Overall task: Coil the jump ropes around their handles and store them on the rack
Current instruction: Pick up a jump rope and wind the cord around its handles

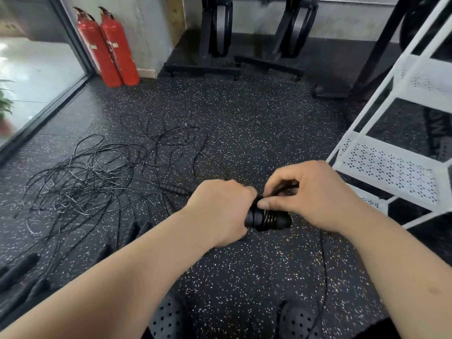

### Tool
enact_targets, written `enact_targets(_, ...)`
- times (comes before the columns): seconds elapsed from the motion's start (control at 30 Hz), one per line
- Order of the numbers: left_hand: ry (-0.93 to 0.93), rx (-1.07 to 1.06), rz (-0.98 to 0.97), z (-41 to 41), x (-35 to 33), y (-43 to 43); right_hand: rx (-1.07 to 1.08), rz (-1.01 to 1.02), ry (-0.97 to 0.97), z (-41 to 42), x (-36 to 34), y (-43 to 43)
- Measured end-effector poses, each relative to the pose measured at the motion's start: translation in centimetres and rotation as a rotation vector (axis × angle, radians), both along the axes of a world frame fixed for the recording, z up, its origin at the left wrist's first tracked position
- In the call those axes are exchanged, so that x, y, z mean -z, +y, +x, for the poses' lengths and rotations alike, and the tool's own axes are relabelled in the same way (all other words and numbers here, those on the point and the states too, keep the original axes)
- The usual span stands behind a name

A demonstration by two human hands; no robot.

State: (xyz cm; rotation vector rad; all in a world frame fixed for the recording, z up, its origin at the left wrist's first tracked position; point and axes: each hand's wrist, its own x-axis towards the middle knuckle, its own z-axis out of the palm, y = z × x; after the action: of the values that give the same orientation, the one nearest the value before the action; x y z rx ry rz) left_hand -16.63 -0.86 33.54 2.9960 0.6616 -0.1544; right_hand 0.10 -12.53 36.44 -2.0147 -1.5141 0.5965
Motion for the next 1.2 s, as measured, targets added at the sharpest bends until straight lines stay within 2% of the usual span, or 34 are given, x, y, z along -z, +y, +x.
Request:
enact_targets(0.13,-0.037,0.149,-0.016,-0.3,-0.4,-0.2,-0.058,-0.045,0.159,1.2,0.6,0.1)
enact_targets(0.3,-0.128,0.219,-0.080,-0.4,-0.9,-0.6,-0.053,0.010,0.422,2.5,1.3,-0.3)
enact_targets(0.4,-0.186,0.168,-0.200,-0.6,-1.5,-0.8,-0.007,0.007,0.576,3.0,1.8,-0.5)
enact_targets(0.5,-0.237,0.055,-0.388,-0.7,-2.0,-0.8,0.085,-0.002,0.752,2.4,2.6,-0.2)
enact_targets(0.57,-0.250,-0.027,-0.533,-0.7,-2.3,-0.7,0.179,0.027,0.804,1.6,3.4,0.3)
enact_targets(0.7,-0.265,-0.139,-0.757,-0.7,-2.2,0.3,0.340,0.072,0.639,-0.3,4.7,0.8)
enact_targets(0.83,-0.190,-0.174,-0.890,-0.7,-1.5,1.5,0.474,0.049,0.521,-1.4,6.4,1.1)
enact_targets(0.93,-0.229,-0.240,-0.853,-0.8,-0.4,2.2,0.421,0.002,0.342,-1.6,7.0,1.5)
enact_targets(1.07,-0.414,-0.485,-0.785,-0.8,1.1,4.1,0.137,-0.146,-0.002,-3.0,6.3,0.9)
enact_targets(1.2,-0.324,-0.555,-0.423,-1.3,1.4,5.6,0.079,-0.133,-0.433,-4.2,3.9,0.1)
